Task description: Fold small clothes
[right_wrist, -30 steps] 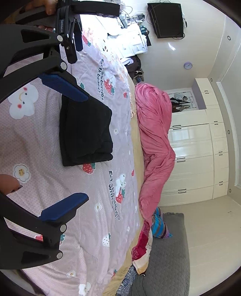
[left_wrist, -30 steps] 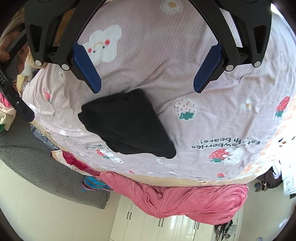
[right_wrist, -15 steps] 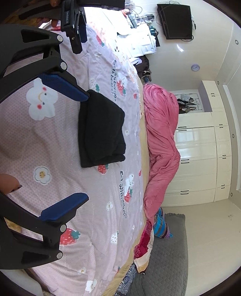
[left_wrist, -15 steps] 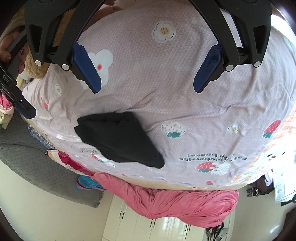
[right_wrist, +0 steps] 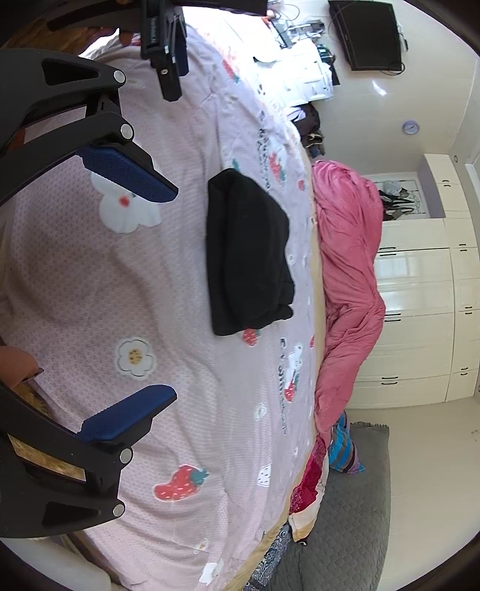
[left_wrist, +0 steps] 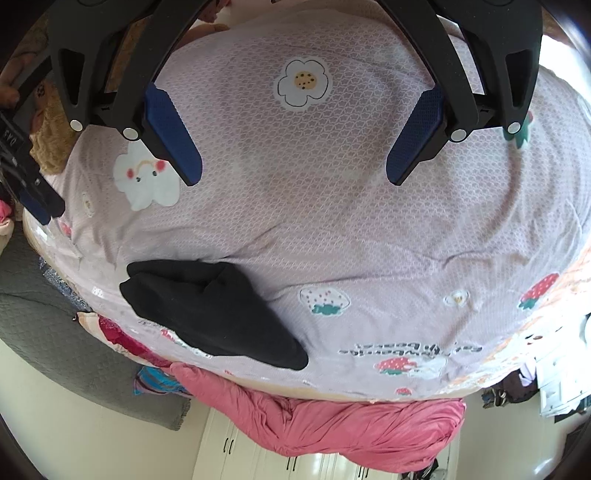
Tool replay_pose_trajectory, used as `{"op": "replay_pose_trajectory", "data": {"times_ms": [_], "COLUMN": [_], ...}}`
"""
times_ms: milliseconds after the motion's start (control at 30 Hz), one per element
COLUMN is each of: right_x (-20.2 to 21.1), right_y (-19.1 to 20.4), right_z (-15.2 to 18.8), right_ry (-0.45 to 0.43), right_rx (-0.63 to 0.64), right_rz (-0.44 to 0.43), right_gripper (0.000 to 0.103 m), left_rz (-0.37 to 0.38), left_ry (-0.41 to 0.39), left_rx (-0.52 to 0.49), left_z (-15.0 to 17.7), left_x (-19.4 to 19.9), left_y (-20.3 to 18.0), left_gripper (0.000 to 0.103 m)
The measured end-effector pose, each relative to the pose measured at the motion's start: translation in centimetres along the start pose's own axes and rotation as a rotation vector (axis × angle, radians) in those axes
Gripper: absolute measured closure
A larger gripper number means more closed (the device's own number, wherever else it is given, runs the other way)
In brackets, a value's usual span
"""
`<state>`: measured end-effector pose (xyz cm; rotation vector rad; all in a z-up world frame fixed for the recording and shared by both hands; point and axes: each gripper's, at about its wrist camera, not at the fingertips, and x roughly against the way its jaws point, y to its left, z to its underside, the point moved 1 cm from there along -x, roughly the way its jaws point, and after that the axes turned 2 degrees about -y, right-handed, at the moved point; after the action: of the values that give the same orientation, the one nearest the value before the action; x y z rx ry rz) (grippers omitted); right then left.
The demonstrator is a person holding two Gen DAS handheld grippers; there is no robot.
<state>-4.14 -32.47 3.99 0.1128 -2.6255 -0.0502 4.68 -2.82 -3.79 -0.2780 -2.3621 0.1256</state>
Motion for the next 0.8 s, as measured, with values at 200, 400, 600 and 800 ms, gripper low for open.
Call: {"op": "replay_pose_trajectory", "data": {"times_ms": [200, 400, 600, 800], "right_x": [-1.2, -1.3, -1.2, -1.2], "right_y": [-0.1, -0.6, -0.7, -0.6], "right_z": [1.1, 1.2, 1.2, 1.1], "right_ry": [0.044, 0.046, 0.044, 0.043], "right_rx": [-0.005, -0.028, -0.027, -0.020], "right_rz": [0.008, 0.018, 0.018, 0.023], "right_gripper": [0.004, 0.004, 0.004, 0.004], "left_rz": [-0.002, -0.003, -0.006, -0.007], "left_ry": [0.005, -0.009, -0.009, -0.003], "left_rx": [0.011, 0.004, -0.003, -0.001], "left_z": [0.0, -0.2, -0.3, -0.3], "left_x": [-0.4, -0.1, 0.1, 0.2], "left_y": [0.0, -0.2, -0.3, -0.3], "left_gripper": [0.009, 0.009, 0.009, 0.009]}}
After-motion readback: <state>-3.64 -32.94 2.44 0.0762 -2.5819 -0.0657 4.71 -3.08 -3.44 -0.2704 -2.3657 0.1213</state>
